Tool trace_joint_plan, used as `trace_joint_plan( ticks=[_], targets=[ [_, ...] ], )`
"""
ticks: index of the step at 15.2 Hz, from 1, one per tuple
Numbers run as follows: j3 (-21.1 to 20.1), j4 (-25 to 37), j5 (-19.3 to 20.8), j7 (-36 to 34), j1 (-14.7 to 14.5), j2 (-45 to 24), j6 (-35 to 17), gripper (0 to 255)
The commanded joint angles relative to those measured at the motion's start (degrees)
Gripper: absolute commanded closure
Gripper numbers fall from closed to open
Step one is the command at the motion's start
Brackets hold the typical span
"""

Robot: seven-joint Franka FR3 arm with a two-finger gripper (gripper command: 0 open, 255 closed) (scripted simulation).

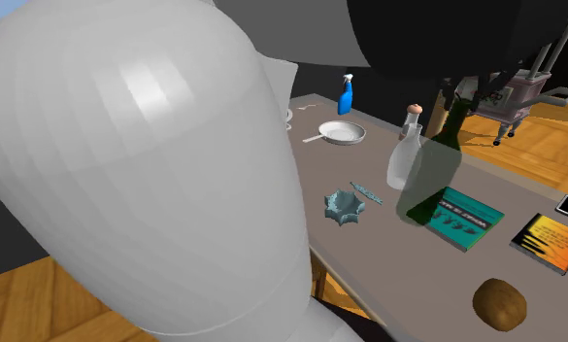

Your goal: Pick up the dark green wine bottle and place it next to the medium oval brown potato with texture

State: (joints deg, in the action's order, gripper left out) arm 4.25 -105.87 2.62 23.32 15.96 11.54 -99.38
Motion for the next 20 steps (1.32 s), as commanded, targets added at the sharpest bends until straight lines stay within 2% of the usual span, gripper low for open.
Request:
trace_joint_plan(
  ticks=[1,11,20],
  targets=[
    [1.72,0.47,0.06,2.89,1.09,-0.45,-0.10,255],
    [10.24,5.77,-0.81,17.24,6.75,-5.18,0.11,255],
    [17.27,16.97,-4.91,30.70,12.87,-14.98,2.04,255]
  ],
)
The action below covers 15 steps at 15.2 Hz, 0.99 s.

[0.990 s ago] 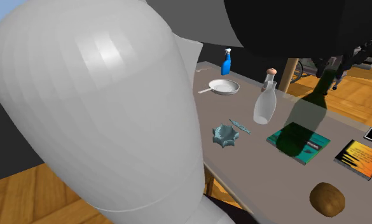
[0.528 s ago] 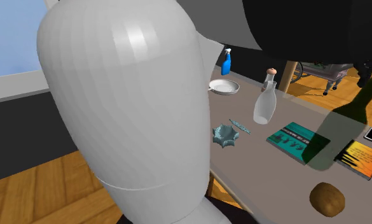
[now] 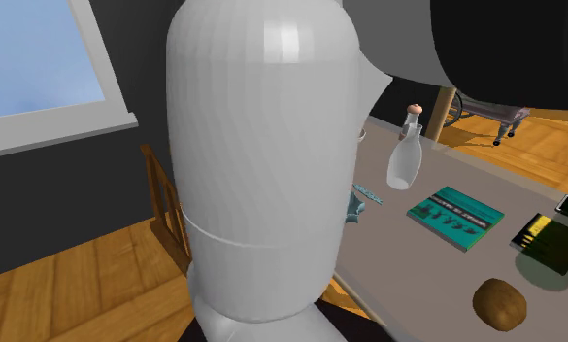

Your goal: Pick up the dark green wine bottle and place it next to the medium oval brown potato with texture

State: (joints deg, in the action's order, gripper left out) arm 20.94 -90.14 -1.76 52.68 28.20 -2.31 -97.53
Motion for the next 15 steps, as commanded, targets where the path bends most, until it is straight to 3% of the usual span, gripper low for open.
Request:
trace_joint_plan(
  ticks=[1,6,12,15],
  targets=[
    [1.26,2.95,-1.25,2.84,1.49,-2.58,0.60,255],
    [4.00,13.39,-5.64,10.13,6.76,-11.04,3.61,255],
    [5.14,31.16,-11.85,16.85,15.64,-23.68,9.99,255],
    [5.13,26.53,-11.19,16.96,14.69,-22.25,6.77,255]
  ],
)
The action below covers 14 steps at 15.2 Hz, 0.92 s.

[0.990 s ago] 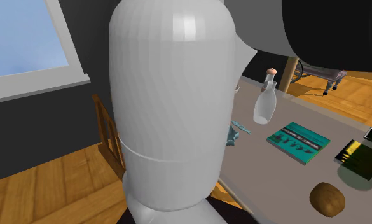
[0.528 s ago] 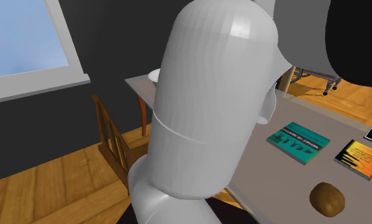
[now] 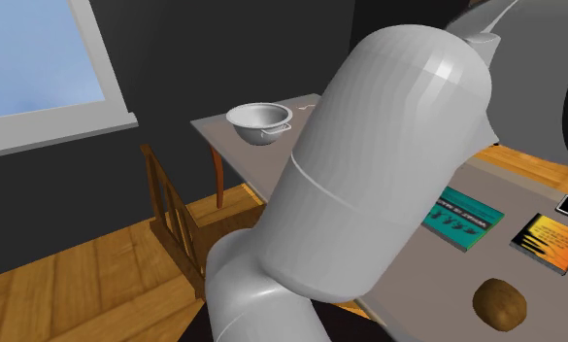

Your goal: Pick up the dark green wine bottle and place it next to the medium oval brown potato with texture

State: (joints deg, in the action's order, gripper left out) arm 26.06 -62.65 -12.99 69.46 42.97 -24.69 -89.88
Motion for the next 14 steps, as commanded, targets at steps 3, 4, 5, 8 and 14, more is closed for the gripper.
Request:
trace_joint_plan(
  ticks=[3,4,5,8,14],
  targets=[
    [0.06,-4.97,0.47,0.29,-0.88,1.20,-3.84,255],
    [0.07,-6.20,0.59,0.33,-1.10,1.50,-4.78,255],
    [0.07,-7.39,0.69,0.36,-1.31,1.76,-5.70,255],
    [0.06,-10.68,0.93,0.48,-1.85,2.40,-8.37,255],
    [-0.02,-16.37,1.11,0.76,-2.62,3.11,-13.35,255]
  ],
)
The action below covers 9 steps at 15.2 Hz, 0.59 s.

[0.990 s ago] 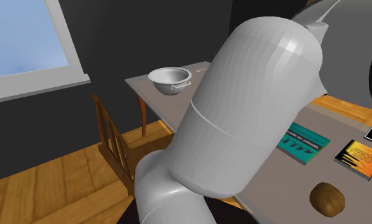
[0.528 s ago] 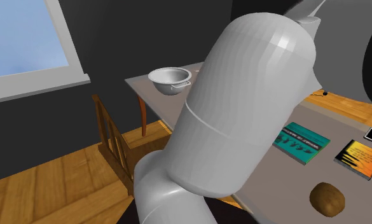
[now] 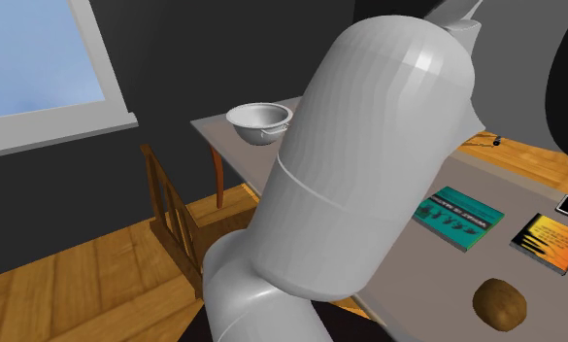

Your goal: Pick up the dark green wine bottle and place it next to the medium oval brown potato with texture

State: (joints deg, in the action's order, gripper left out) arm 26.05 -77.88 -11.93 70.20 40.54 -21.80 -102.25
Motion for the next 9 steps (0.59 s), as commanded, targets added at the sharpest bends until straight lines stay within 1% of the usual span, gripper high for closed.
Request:
trace_joint_plan(
  ticks=[1,7,9],
  targets=[
    [-0.04,-1.99,0.06,0.07,-0.29,0.27,-1.78,255],
    [-0.20,-6.49,-0.12,0.45,-0.71,0.24,-6.25,255],
    [-0.20,-6.49,-0.12,0.45,-0.71,0.25,-6.25,255]
  ],
)
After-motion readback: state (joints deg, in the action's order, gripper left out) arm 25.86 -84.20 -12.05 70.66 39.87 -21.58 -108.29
